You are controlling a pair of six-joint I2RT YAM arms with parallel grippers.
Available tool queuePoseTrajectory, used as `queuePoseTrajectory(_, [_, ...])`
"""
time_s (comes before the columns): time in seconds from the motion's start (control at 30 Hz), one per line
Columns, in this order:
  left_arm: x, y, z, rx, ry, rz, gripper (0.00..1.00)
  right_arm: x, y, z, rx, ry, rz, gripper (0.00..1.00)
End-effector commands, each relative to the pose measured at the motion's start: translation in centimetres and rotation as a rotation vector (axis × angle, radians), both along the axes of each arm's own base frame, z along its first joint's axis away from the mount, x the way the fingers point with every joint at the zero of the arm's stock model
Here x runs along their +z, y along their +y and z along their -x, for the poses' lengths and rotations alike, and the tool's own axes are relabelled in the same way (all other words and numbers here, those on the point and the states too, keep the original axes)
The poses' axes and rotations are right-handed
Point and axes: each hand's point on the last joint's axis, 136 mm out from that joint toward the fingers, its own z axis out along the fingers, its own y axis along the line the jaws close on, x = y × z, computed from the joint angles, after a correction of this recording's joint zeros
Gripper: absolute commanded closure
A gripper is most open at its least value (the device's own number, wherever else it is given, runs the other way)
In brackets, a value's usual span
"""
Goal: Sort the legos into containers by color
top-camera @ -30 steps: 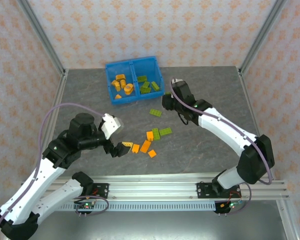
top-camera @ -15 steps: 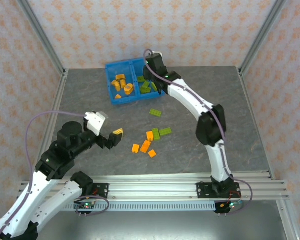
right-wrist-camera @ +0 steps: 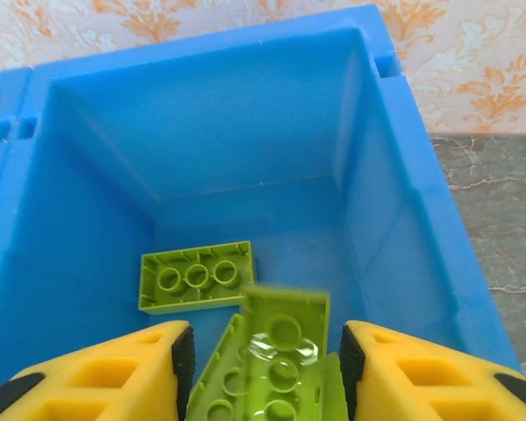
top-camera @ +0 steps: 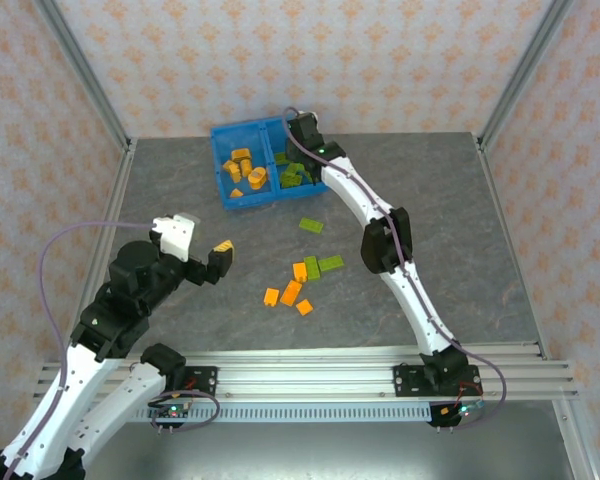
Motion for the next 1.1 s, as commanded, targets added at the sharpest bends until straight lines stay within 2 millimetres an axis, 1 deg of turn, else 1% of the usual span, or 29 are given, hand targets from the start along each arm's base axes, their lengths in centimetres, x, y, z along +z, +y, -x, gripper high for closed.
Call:
queuePoseTrajectory(0.0, [0.9,-0.1,-0.5,0.002,-0.023,0.038,0.00,5.9,0.2,-0.3,-0.003,-0.112,-0.045,0.45])
queuePoseTrajectory(0.07, [0.8,-0.1,-0.5,0.000,-0.018,0.042,0.00,7.2,0.2,0.0,0.004,-0.123,-0.060,0.45])
queuePoseTrajectory(0.13, [0.7,-0.3,-0.4,-0.015,-0.015,0.038,0.00,8.7,0.1,0.7,0.012,-0.117,-0.079,0.45])
queuePoseTrajectory(0.2, [0.5,-0.4,-0.3,-0.029,-0.008,0.029,0.00,10.4,0.1,2.1,0.040,-0.089,-0.104,0.45])
queuePoseTrajectory(0.23, [0.5,-0.5,-0.3,-0.036,-0.006,0.028,0.00,10.8,0.1,3.0,0.056,-0.065,-0.113,0.45])
queuePoseTrajectory(0.27, [0.4,-0.8,-0.1,-0.054,-0.003,0.023,0.00,11.4,0.0,4.1,0.068,-0.042,-0.125,0.45])
queuePoseTrajectory(0.33, [0.3,-1.4,0.2,-0.103,0.001,0.014,0.00,11.8,-0.3,6.4,0.099,0.000,-0.140,0.45])
queuePoseTrajectory(0.43, [-0.1,-2.9,1.1,-0.209,0.025,0.000,0.00,11.7,-1.0,10.9,0.157,0.030,-0.178,0.42])
queuePoseTrajectory(0.47, [-0.2,-3.4,1.3,-0.244,0.035,-0.003,0.00,11.6,-1.3,12.7,0.174,0.038,-0.189,0.42])
queuePoseTrajectory(0.57, [-0.5,-5.0,2.1,-0.357,0.068,0.000,0.00,10.2,-2.8,17.9,0.219,0.071,-0.162,0.38])
queuePoseTrajectory(0.6, [-0.6,-5.7,2.5,-0.404,0.081,0.006,0.00,9.5,-3.3,19.7,0.239,0.082,-0.136,0.37])
queuePoseTrajectory(0.67, [-0.6,-6.4,2.8,-0.455,0.096,0.016,0.00,7.8,-4.1,22.5,0.291,0.103,-0.086,0.32])
queuePoseTrajectory(0.7, [-0.6,-6.6,2.8,-0.468,0.102,0.021,0.00,6.7,-4.4,23.8,0.320,0.122,-0.057,0.30])
queuePoseTrajectory(0.77, [-0.6,-6.8,2.7,-0.476,0.109,0.020,0.00,4.6,-5.2,25.2,0.356,0.173,0.004,0.26])
queuePoseTrajectory(0.83, [-0.8,-6.8,2.5,-0.472,0.119,0.016,0.00,2.3,-6.0,25.9,0.370,0.244,0.085,0.18])
queuePoseTrajectory(0.9, [-1.0,-6.7,2.5,-0.465,0.127,0.012,0.00,-0.2,-6.3,26.3,0.400,0.341,0.170,0.14])
queuePoseTrajectory(0.97, [-1.2,-6.5,2.4,-0.455,0.133,0.008,0.00,-2.2,-6.4,25.8,0.413,0.404,0.243,0.11])
queuePoseTrajectory(1.07, [-1.2,-6.4,2.4,-0.450,0.134,0.005,0.00,-4.3,-6.4,24.0,0.405,0.438,0.334,0.09])
